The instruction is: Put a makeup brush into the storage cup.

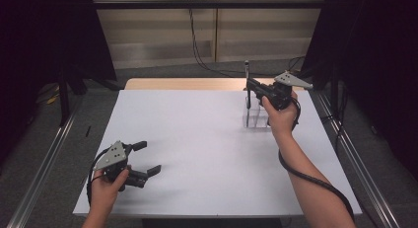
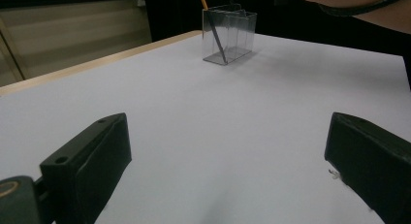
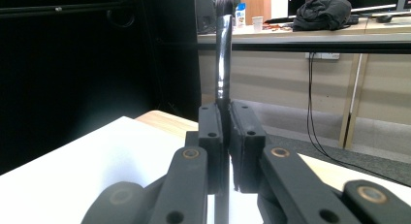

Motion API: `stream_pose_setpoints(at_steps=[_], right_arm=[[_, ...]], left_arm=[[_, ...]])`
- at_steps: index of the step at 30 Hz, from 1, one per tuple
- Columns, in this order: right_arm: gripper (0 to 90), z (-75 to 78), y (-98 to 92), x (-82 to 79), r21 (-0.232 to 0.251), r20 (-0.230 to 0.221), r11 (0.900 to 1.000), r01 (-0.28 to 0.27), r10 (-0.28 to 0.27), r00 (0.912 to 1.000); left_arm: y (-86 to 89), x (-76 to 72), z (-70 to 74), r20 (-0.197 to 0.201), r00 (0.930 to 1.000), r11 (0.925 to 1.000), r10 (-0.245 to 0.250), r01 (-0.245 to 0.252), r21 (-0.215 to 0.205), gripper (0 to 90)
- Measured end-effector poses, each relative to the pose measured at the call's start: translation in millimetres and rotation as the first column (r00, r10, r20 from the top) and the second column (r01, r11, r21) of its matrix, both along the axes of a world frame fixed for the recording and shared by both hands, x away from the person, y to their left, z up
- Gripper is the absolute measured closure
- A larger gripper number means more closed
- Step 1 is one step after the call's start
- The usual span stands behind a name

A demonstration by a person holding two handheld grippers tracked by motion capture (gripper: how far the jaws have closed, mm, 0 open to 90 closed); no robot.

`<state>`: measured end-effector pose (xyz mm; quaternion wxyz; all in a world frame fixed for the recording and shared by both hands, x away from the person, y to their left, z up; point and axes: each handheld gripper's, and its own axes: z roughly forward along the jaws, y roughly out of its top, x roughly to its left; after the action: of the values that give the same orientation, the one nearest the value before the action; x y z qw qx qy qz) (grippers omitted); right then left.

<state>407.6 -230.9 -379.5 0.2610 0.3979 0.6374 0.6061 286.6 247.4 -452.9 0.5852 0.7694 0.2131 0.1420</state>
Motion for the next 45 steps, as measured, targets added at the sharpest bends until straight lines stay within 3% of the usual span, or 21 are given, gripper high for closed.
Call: stream_pose_setpoints(at_steps=[29,45], right_arm=[[84.5,-7.0,-10.9,9.9,0.009,0.002,0.999,0.044,-0.044,0.999],[84.5,-10.8,-9.7,14.5,-0.017,0.001,0.999,0.045,-0.045,0.999]], left_arm=[[0.0,0.2,-0.6,0.0,1.0,1.0,-0.001,0.001,-0.003,2.8],[0.0,0.5,-1.4,-0.004,1.0,1.0,0.001,-0.001,-0.005,2.8]])
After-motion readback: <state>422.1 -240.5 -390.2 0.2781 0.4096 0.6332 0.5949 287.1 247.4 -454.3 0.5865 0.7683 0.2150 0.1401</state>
